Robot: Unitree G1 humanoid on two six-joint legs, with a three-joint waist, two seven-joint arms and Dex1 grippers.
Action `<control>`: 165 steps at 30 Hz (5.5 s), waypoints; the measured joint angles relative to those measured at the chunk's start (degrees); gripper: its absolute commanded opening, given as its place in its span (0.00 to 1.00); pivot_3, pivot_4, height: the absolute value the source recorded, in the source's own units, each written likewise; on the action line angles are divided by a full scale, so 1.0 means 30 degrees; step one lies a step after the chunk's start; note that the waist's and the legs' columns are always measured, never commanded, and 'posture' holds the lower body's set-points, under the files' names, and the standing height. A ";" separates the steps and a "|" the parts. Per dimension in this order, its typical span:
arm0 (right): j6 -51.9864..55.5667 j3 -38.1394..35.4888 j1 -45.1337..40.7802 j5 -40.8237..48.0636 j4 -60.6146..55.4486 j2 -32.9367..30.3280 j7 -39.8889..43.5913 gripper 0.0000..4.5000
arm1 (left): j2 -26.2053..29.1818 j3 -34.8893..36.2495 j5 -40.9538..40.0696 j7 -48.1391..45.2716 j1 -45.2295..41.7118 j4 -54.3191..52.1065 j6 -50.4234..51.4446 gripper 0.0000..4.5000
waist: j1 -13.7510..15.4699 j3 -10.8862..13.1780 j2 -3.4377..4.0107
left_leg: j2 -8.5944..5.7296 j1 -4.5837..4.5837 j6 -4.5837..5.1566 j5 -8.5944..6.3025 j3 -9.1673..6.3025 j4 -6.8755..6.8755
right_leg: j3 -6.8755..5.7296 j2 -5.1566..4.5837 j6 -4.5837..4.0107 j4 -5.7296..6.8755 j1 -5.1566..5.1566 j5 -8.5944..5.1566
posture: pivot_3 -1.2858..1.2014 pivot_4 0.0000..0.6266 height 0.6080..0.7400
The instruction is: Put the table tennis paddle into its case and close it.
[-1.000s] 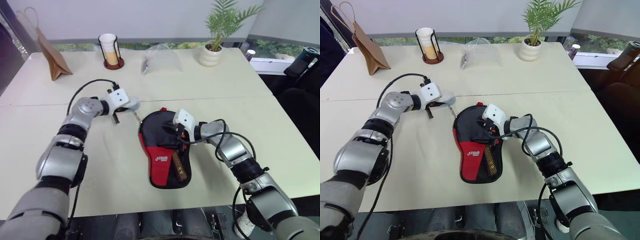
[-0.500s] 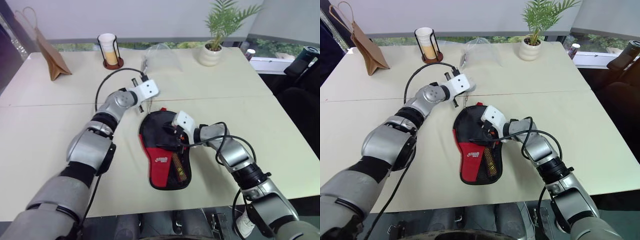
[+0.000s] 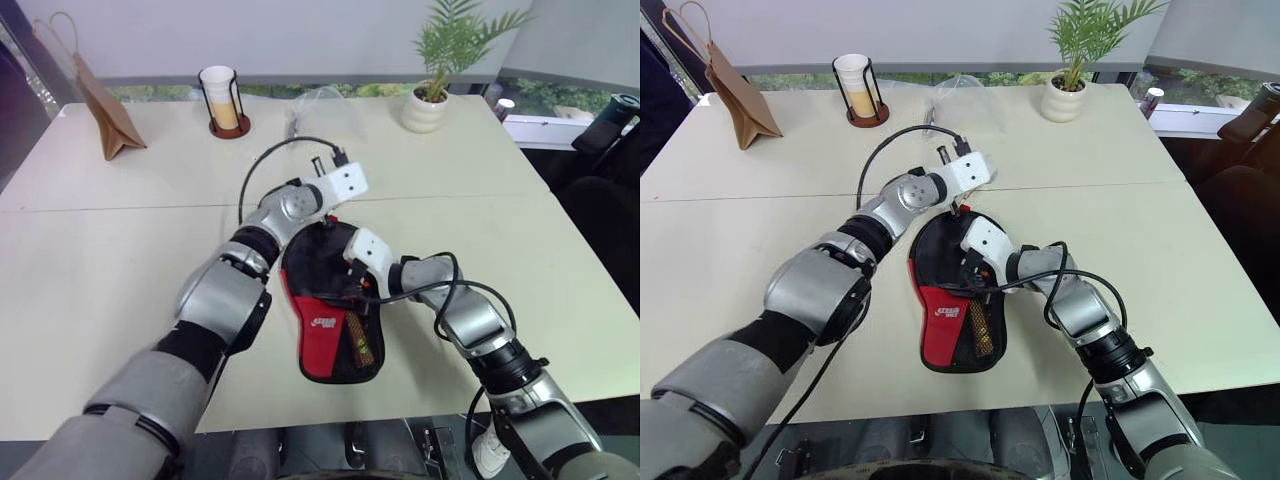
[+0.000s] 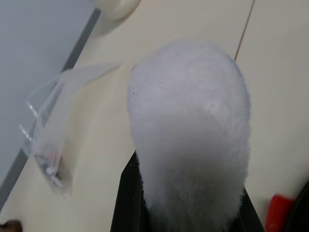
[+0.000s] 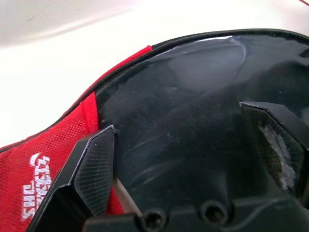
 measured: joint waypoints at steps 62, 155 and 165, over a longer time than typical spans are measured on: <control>0.4686 -0.4243 -0.2303 0.2330 -0.1615 -0.4153 0.1533 1.00 | 0.5647 0.4452 -1.0976 -1.9588 1.0486 -1.5766 0.4035 0.99 | 0.0179 -0.0021 0.0098 | -0.0015 -0.0073 0.0006 -0.0002 -0.0072 0.0011 | -0.0031 -0.0004 -0.0075 -0.0026 -0.0021 -0.0028 | 0.52 0.24 1.00; 0.1305 -0.3813 0.2251 -0.0923 -0.3594 -1.0358 0.2889 0.04 | 0.3118 0.0160 -0.8781 -1.3756 1.1328 -1.4135 0.2139 1.00 | 0.0436 -0.0037 0.0139 | -0.0024 -0.0038 0.0008 -0.0003 -0.0098 0.0015 | -0.0033 -0.0009 -0.0084 -0.0062 0.0032 -0.0040 | 0.52 0.24 1.00; -0.1217 -0.4622 0.4717 -0.0169 -0.5720 -1.2066 0.4297 0.04 | 0.3085 0.0127 -0.8781 -1.3545 1.1393 -1.4155 0.2119 1.00 | 0.0453 -0.0038 0.0135 | -0.0026 -0.0027 0.0006 -0.0005 -0.0130 0.0016 | -0.0053 -0.0011 -0.0084 -0.0077 0.0059 -0.0043 | 0.52 0.24 1.00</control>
